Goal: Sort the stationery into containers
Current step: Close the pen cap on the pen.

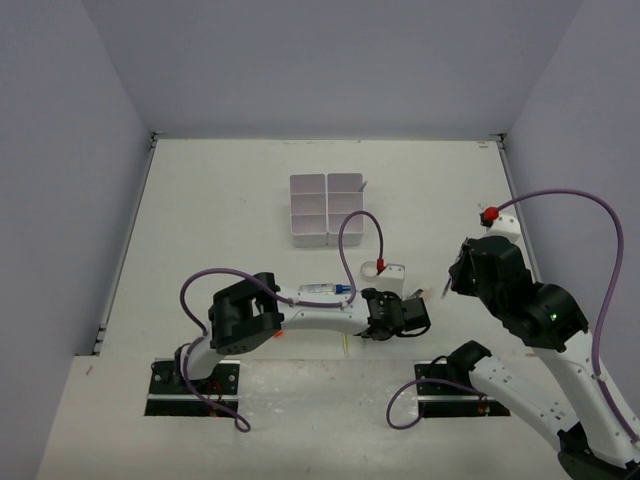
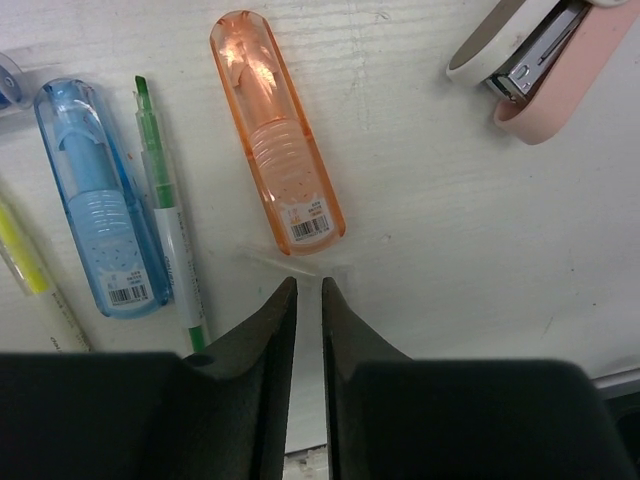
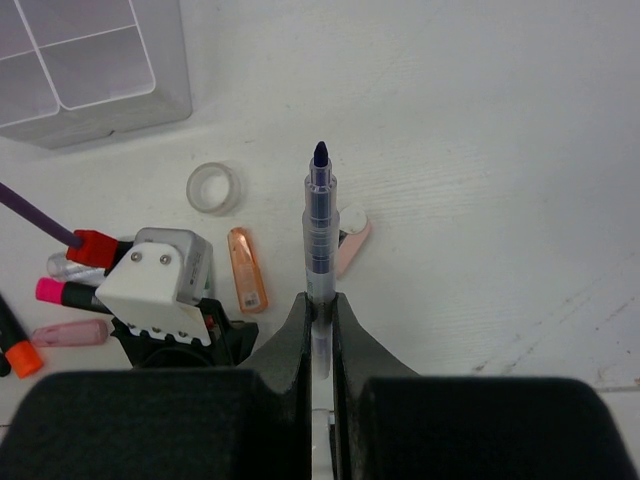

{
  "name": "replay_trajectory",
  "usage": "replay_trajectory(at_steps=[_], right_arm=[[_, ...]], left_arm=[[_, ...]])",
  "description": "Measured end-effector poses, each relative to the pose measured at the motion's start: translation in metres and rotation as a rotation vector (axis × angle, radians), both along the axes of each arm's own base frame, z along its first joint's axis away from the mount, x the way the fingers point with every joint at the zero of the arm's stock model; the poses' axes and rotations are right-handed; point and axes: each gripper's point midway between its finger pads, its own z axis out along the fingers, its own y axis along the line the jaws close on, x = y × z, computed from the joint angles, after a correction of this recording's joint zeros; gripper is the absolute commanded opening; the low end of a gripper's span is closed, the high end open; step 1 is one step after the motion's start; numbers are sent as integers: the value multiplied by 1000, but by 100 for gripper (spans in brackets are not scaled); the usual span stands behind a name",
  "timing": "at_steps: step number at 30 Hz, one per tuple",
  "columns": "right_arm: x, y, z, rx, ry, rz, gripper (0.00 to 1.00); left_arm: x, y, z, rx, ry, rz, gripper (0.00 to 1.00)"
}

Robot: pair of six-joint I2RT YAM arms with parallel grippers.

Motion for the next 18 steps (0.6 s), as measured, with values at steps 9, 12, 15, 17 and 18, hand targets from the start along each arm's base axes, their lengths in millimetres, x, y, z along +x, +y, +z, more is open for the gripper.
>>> replay_trajectory(at_steps=[9, 12, 15, 17, 18], right_arm=[[-1, -1, -1, -7, 3, 2, 0], [-1, -1, -1, -10, 3, 5, 0], [-1, -1, -1, -12, 3, 6, 0], [-1, -1, -1, -13, 3, 7, 0], [-1, -1, -1, -13, 3, 7, 0]], left_arm=[[-8, -7, 0, -4, 1, -20, 16], [-10, -8, -1, -4, 1, -24, 16], [-10, -7, -1, -2, 1, -25, 14], [-10, -7, -1, 1, 1, -25, 14], [-11, -7, -1, 1, 1, -25, 14]])
